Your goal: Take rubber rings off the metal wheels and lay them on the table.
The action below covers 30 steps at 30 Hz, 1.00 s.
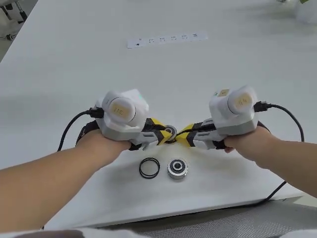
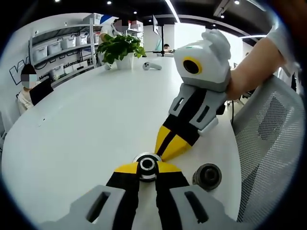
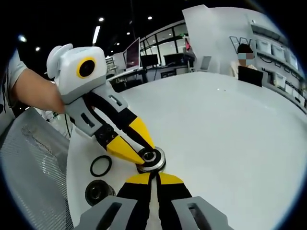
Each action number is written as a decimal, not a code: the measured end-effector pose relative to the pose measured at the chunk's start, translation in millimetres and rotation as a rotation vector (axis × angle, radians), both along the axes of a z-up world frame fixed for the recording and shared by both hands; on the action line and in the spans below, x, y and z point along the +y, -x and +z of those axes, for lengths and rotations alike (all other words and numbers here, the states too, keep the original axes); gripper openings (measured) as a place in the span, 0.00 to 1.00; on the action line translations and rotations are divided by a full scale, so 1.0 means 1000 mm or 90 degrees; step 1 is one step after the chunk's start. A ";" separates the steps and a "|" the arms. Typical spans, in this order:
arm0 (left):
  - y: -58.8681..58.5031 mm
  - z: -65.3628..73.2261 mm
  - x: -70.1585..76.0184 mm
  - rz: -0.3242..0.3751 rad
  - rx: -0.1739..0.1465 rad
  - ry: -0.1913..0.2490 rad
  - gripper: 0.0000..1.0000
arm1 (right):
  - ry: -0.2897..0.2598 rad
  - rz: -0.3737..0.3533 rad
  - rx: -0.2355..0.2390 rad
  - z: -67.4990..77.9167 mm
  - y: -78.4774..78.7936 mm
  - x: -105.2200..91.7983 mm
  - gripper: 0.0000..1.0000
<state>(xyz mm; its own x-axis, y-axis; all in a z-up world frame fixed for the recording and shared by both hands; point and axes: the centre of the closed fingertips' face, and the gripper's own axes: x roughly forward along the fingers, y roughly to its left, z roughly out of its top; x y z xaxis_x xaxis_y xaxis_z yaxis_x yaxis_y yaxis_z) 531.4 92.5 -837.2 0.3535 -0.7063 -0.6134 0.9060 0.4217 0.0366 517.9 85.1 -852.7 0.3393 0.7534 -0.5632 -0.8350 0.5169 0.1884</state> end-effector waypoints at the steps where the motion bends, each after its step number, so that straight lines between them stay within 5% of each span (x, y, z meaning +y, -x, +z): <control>1: 0.000 0.000 0.000 0.001 -0.001 0.000 0.07 | -0.004 -0.008 0.010 0.000 -0.001 -0.001 0.00; 5: 0.000 0.000 0.000 0.000 -0.002 0.000 0.07 | -0.034 -0.042 0.059 0.000 -0.005 -0.005 0.00; 12: 0.000 0.000 0.000 -0.003 -0.003 0.000 0.07 | -0.067 -0.074 0.102 0.004 -0.006 -0.007 0.00; 30: 0.001 0.000 -0.001 -0.002 -0.003 -0.001 0.07 | -0.107 -0.112 0.146 0.008 -0.001 -0.007 0.00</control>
<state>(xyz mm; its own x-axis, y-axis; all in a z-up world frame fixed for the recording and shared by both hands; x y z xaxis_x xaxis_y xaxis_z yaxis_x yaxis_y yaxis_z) 530.7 91.3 -837.3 0.3543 -0.7066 -0.6125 0.9070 0.4190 0.0413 518.9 77.7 -844.7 0.3514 0.7830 -0.5133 -0.6619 0.5955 0.4553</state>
